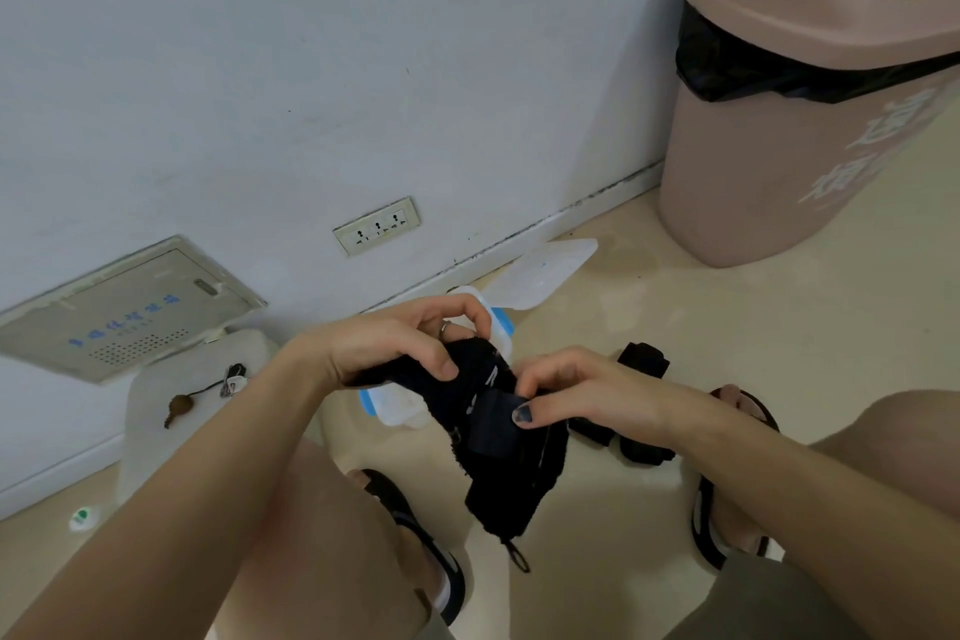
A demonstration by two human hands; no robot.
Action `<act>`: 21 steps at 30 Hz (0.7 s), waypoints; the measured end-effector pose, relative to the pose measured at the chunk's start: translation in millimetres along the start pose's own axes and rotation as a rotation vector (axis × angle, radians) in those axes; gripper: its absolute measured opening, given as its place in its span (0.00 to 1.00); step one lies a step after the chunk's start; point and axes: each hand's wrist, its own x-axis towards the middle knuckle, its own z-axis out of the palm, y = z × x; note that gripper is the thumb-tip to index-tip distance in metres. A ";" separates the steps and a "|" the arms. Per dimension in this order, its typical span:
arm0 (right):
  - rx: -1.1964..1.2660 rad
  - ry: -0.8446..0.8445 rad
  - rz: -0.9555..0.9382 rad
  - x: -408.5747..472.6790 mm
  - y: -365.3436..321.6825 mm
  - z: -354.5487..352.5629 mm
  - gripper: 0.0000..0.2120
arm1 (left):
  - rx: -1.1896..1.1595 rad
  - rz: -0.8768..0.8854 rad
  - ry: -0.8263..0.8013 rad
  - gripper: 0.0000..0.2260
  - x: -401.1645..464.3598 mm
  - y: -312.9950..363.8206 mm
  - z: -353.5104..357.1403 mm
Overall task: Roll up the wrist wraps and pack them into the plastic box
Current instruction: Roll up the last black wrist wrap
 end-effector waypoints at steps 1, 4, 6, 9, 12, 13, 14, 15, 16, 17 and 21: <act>0.021 0.024 -0.002 0.5 0.8 0.3 0.04 | -0.021 0.005 0.015 0.23 1.1 1.4 -2.2; 0.116 0.127 -0.037 0.3 2.6 -3.1 0.06 | -0.151 0.020 0.185 0.20 1.9 -4.3 -12.3; 0.208 0.195 -0.061 -0.2 2.6 -7.5 0.07 | -0.365 0.024 0.268 0.27 0.8 -14.0 -18.7; 0.343 0.289 -0.093 -0.7 -0.2 -13.5 0.07 | -0.641 0.069 0.393 0.35 3.0 -21.4 -18.5; 0.391 0.352 -0.118 -1.0 -3.2 -17.8 0.09 | -0.820 0.151 0.456 0.37 10.8 -21.0 -10.2; 0.402 0.368 -0.121 0.0 -4.3 -18.6 0.08 | -0.819 0.154 0.462 0.36 14.2 -21.6 -6.8; 0.416 0.385 -0.126 1.2 -4.6 -19.2 0.07 | -0.786 0.141 0.459 0.34 17.7 -22.9 -3.6; 0.432 0.405 -0.130 2.4 -5.1 -19.6 0.07 | -0.737 0.119 0.452 0.32 21.4 -24.8 -0.4; 0.446 0.430 -0.132 3.7 -5.1 -20.2 0.07 | -0.692 0.103 0.447 0.31 24.6 -27.2 2.7; 0.452 0.458 -0.132 4.6 -5.3 -20.7 0.07 | -0.657 0.102 0.444 0.32 27.0 -29.8 6.5; 0.412 0.505 -0.127 8.0 -4.9 -22.9 0.09 | -0.349 0.187 0.423 0.33 34.9 -44.1 22.8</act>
